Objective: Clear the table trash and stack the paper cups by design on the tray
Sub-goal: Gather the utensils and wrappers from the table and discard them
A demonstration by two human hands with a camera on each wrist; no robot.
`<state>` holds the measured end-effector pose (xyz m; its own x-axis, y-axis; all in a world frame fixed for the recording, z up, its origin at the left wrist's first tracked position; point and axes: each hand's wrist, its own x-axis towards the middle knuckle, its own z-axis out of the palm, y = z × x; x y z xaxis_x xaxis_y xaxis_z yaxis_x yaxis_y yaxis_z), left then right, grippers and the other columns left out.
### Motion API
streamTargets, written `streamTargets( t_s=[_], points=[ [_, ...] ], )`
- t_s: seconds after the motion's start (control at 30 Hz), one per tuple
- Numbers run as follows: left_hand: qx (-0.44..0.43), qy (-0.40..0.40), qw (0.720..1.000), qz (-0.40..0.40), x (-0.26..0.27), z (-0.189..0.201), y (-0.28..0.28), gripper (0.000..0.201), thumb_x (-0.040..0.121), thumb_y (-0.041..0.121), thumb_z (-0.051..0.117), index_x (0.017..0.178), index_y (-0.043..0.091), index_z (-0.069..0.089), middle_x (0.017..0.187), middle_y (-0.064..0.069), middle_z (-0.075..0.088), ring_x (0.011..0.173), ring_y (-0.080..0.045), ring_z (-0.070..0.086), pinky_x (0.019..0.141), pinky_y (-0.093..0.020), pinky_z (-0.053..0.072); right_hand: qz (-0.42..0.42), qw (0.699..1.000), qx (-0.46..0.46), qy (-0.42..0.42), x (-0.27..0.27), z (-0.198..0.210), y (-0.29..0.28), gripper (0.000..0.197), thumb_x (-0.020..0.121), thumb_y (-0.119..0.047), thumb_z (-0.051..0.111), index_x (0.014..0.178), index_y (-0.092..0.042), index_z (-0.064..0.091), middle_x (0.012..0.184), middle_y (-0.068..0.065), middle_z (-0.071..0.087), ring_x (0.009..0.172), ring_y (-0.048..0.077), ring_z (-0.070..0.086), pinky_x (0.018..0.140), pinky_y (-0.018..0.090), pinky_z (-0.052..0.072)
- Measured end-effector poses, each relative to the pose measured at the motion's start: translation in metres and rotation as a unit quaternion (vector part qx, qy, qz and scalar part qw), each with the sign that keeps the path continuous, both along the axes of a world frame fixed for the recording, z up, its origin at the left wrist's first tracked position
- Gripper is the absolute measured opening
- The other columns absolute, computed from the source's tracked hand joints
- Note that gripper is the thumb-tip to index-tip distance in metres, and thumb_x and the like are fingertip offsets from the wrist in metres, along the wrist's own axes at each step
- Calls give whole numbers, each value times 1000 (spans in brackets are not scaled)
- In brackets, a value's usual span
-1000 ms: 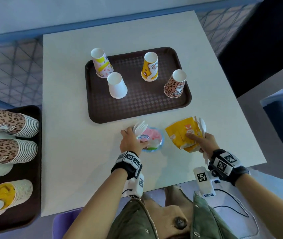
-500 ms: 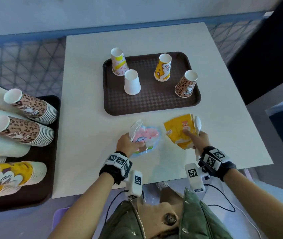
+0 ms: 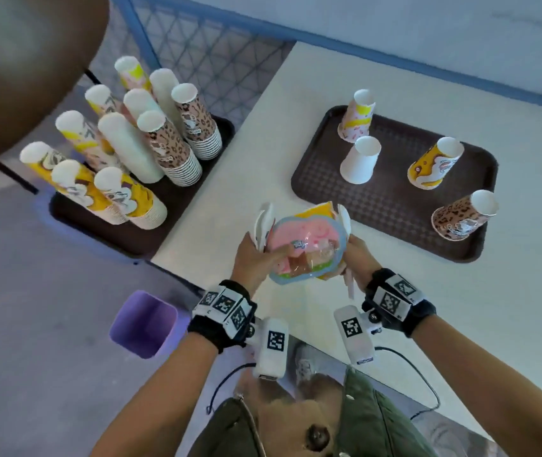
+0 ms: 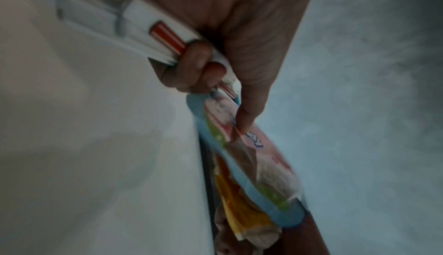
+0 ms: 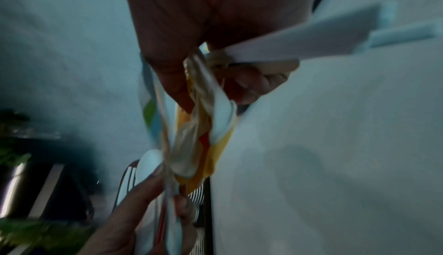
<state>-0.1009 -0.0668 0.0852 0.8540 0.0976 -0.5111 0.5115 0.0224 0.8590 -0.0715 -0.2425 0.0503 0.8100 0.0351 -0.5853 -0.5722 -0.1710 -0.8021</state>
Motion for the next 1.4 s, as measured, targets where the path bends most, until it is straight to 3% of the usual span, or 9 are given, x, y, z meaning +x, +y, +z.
streamTargets(
  t_s=[0.13,0.23,0.4,0.5,0.7,0.8,1.0,1.1,1.4],
  points=[
    [24,38,991,129,-33,-13,25,31,66,14,82,91,9,64,71,-1,64,56,-7,61,42,-11,42,113,993,46,10,-1,-5,34,31,93,-7,38,65,-15,48,34,-9,48,31,4,39,34,14,32],
    [15,107,974,201,-55,-17,43,76,47,47,87,102,-1,62,98,-16,69,81,-23,62,63,-30,51,173,983,56,25,-8,-4,64,29,96,-11,37,71,-16,51,44,-7,51,32,1,44,37,14,35],
    [31,131,958,253,-95,-17,95,60,50,49,85,86,6,62,85,-15,70,73,-32,66,70,-39,56,253,957,115,81,-27,11,137,77,76,-75,38,101,-6,62,87,25,64,65,23,56,56,23,42],
    [17,102,944,315,-115,-33,129,78,29,50,84,92,8,68,99,-21,72,80,-35,67,80,-43,52,299,950,74,46,-39,15,183,63,76,-68,49,102,-13,64,90,7,71,75,11,66,67,21,53],
    [15,128,929,346,-146,-45,219,63,50,35,83,101,3,65,95,-15,71,78,-28,66,77,-36,56,367,928,-47,-44,-69,-10,286,43,75,-18,74,112,-3,59,114,17,65,104,28,62,96,44,49],
    [18,146,922,359,-158,-57,274,27,74,13,74,97,8,61,80,-3,64,66,-15,59,53,-12,51,378,923,-56,-33,-81,-20,344,43,75,-19,73,113,-4,59,115,16,65,106,29,62,97,45,48],
    [76,165,918,352,-167,-86,355,48,72,22,75,114,4,61,109,-17,67,102,-29,63,88,-34,51,375,925,-55,27,-90,-54,430,38,79,-13,70,113,-2,60,111,12,65,101,23,61,93,34,47],
    [97,182,918,339,-171,-111,388,34,82,16,67,114,5,61,103,-13,66,93,-23,60,67,-14,44,389,917,-65,58,-92,-82,465,30,80,-9,68,109,-3,61,113,17,66,103,29,62,95,40,48],
    [121,285,898,312,-171,-274,434,39,84,34,61,103,0,64,104,-23,68,99,-36,63,80,-35,47,430,891,-84,119,-83,-237,523,30,81,-8,66,110,0,60,115,23,64,103,31,63,95,42,49]
  ],
)
